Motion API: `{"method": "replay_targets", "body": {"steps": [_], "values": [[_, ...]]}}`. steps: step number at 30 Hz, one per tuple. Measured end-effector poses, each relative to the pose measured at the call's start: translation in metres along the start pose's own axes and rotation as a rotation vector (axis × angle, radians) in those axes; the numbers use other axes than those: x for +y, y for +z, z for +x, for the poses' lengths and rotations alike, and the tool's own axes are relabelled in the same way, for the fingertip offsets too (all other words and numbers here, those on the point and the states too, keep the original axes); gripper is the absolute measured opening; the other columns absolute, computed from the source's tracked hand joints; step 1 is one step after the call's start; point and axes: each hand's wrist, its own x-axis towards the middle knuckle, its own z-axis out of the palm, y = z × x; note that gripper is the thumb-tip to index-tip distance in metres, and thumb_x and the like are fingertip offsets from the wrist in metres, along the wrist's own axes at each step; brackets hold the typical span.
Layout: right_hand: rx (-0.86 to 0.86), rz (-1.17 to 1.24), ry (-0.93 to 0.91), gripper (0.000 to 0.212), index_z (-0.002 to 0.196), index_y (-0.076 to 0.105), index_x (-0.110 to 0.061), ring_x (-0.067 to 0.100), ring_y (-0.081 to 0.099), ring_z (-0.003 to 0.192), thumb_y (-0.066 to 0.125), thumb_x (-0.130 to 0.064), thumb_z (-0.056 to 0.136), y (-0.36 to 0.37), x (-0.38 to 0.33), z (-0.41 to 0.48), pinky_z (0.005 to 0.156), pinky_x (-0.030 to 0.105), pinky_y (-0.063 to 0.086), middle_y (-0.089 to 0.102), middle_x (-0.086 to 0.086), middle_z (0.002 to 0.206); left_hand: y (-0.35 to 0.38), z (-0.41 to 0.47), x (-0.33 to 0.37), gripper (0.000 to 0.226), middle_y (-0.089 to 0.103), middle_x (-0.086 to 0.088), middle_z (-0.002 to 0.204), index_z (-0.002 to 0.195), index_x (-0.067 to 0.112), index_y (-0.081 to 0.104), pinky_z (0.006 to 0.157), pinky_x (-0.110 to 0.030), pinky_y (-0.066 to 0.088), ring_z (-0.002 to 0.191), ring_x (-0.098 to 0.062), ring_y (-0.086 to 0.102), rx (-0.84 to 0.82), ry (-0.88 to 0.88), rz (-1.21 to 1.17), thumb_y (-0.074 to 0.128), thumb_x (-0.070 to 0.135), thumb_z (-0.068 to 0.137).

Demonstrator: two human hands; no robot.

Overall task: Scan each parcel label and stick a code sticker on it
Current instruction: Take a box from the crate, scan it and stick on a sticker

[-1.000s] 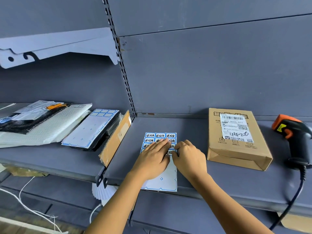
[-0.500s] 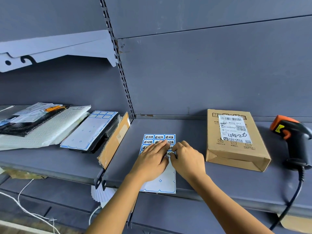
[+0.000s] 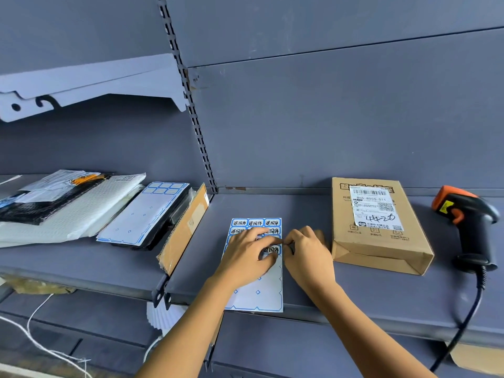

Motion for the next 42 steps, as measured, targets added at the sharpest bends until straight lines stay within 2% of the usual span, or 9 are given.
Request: {"method": "replay_targets", "body": {"steps": [3,8,15,20,27,30,35,38,42], "values": [[-0.004,0.02,-0.01,0.016,0.093,0.066,-0.014,0.029,0.048,0.1,0.052,-0.017,0.088,-0.001,0.002,0.001,0.075,0.033,0.044,0.059,0.004,0.097,0.001,0.004,-0.002,0.028,0.05,0.01,0.133,0.113,0.035,0.067,0.102,-0.025,0.029,0.123,-0.012,0.045,0.032,-0.029,-0.072,0.063,0.038,0.086],[-0.022,0.037,-0.008,0.016,0.092,0.066,-0.015,0.027,0.048,0.1,0.051,-0.017,0.088,-0.002,0.002,0.0,0.075,0.032,0.042,0.059,0.002,0.098,-0.003,0.011,0.0,0.028,0.055,0.009,0.126,0.107,0.034,0.071,0.096,-0.022,0.031,0.119,-0.012,0.048,0.036,-0.044,-0.114,0.071,0.04,0.08],[-0.013,0.031,-0.016,0.015,0.093,0.066,-0.016,0.026,0.049,0.1,0.052,-0.018,0.088,-0.001,0.002,0.0,0.075,0.032,0.042,0.059,0.001,0.098,0.001,0.009,0.001,0.025,0.056,0.009,0.13,0.105,0.03,0.072,0.099,-0.031,0.033,0.117,-0.019,0.048,0.048,-0.018,-0.083,0.067,0.042,0.083],[-0.006,0.046,-0.019,0.014,0.093,0.066,-0.015,0.027,0.048,0.101,0.054,-0.016,0.087,-0.001,0.002,-0.001,0.074,0.031,0.042,0.059,0.002,0.098,0.005,0.007,0.002,0.035,0.065,0.005,0.12,0.097,0.027,0.075,0.092,-0.036,0.04,0.106,-0.023,0.058,0.1,0.002,-0.087,0.056,0.049,0.078],[-0.012,0.041,-0.047,0.015,0.094,0.067,-0.016,0.026,0.05,0.099,0.054,-0.018,0.088,-0.001,0.004,-0.001,0.07,0.028,0.039,0.06,0.001,0.099,0.006,0.006,0.003,0.037,0.068,0.008,0.115,0.094,0.026,0.076,0.093,-0.036,0.04,0.106,-0.019,0.059,0.135,0.039,-0.074,0.055,0.052,0.079],[-0.017,0.027,-0.045,0.016,0.095,0.067,-0.017,0.026,0.049,0.101,0.053,-0.018,0.089,-0.002,0.003,-0.002,0.074,0.029,0.04,0.06,0.0,0.1,0.007,0.005,0.001,0.04,0.07,0.007,0.106,0.089,0.025,0.077,0.087,-0.039,0.045,0.098,-0.022,0.061,0.185,0.068,-0.073,0.051,0.054,0.079],[-0.025,0.039,-0.039,0.017,0.094,0.068,-0.019,0.026,0.048,0.103,0.053,-0.018,0.088,-0.003,0.003,-0.002,0.078,0.03,0.041,0.061,-0.001,0.1,0.005,0.003,0.004,0.033,0.065,0.006,0.091,0.085,0.024,0.076,0.074,-0.035,0.044,0.085,-0.023,0.056,0.245,0.11,-0.056,0.054,0.048,0.079],[-0.048,0.03,-0.036,0.019,0.096,0.069,-0.021,0.025,0.047,0.105,0.052,-0.018,0.088,-0.003,0.003,-0.001,0.081,0.031,0.042,0.062,-0.003,0.102,0.003,0.002,0.004,0.023,0.065,0.004,0.088,0.087,0.018,0.075,0.079,-0.031,0.042,0.086,-0.018,0.056,0.214,0.094,-0.127,0.066,0.037,0.077],[-0.061,0.045,-0.041,0.022,0.098,0.069,-0.021,0.025,0.047,0.107,0.049,-0.017,0.089,-0.005,0.002,-0.002,0.083,0.031,0.042,0.062,-0.003,0.104,0.0,0.0,0.002,0.022,0.063,0.003,0.1,0.097,0.011,0.074,0.088,-0.025,0.044,0.1,-0.014,0.055,0.148,0.021,-0.294,0.075,0.019,0.077]]}}
